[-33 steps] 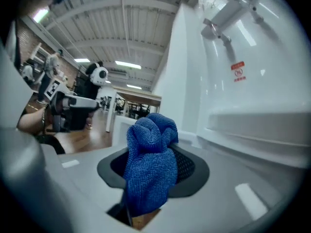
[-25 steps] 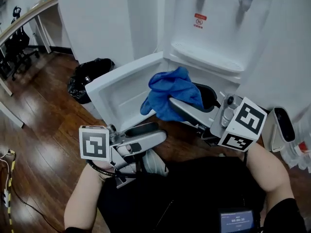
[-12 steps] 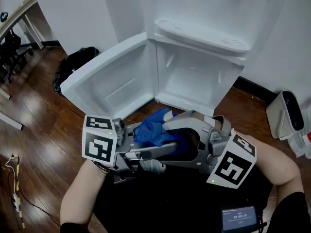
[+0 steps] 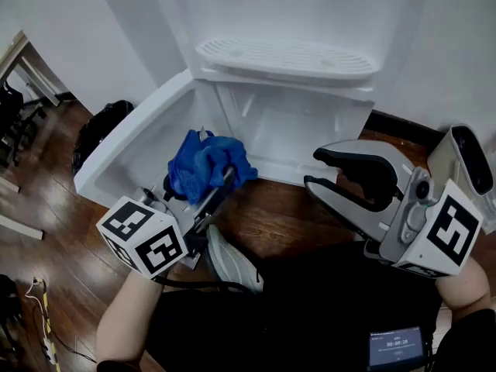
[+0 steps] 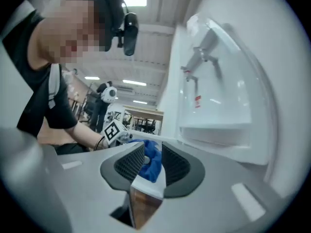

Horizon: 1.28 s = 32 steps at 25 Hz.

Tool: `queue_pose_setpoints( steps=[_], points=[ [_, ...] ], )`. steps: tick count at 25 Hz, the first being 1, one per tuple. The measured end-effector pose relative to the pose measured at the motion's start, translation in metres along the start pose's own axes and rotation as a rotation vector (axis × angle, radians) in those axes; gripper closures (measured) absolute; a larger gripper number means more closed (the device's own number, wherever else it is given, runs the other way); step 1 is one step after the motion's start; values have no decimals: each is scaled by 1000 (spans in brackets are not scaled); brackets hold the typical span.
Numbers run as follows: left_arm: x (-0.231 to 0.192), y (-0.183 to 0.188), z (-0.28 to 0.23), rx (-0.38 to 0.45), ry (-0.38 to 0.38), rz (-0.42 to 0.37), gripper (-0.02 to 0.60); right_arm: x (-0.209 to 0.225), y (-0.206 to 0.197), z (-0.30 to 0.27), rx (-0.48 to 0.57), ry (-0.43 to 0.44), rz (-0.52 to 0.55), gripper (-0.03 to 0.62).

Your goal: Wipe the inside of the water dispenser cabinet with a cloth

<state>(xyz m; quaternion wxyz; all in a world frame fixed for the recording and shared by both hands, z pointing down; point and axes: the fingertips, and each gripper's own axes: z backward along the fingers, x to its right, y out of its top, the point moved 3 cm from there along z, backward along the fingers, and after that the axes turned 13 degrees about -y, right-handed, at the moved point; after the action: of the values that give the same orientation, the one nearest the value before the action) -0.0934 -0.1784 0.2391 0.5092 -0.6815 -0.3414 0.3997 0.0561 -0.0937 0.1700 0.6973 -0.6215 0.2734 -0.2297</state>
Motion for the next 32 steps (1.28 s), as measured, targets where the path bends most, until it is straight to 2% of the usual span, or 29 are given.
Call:
queue_pose_setpoints(
  steps=[3, 5, 9, 11, 13, 16, 18, 21, 24, 26, 32],
  points=[
    [-28, 24, -35, 29, 183, -219, 379, 8, -6, 0, 39, -32, -52, 494],
    [-38, 38, -58, 54, 262, -321, 379, 4, -23, 0, 1, -20, -67, 496],
    [-68, 38, -79, 123, 437, -389, 380, -17, -55, 0, -113, 62, -72, 496],
    [-76, 39, -79, 188, 513, -425, 382, -18, -57, -2, -114, 67, -79, 496],
    [-76, 42, -80, 243, 549, -439, 383, -16, -53, -1, -104, 58, -80, 503],
    [-80, 24, -87, 266, 550, -425, 388, -9, -50, 4, -118, 32, -44, 508],
    [-86, -6, -97, 221, 538, -416, 388, -2, -53, 7, -142, 5, -11, 513],
    [-98, -66, -111, 113, 502, -350, 388, 8, -56, 9, -156, -18, 23, 513],
    [-117, -129, -116, -54, 483, -269, 388, 15, -57, 9, -154, -25, 31, 513],
    [-122, -162, -121, -134, 459, -205, 388, 18, -59, 9, -156, -29, 35, 513],
    [-123, -186, -129, -136, 436, -38, 388, 35, -51, 13, -113, -91, 10, 517]
  ],
)
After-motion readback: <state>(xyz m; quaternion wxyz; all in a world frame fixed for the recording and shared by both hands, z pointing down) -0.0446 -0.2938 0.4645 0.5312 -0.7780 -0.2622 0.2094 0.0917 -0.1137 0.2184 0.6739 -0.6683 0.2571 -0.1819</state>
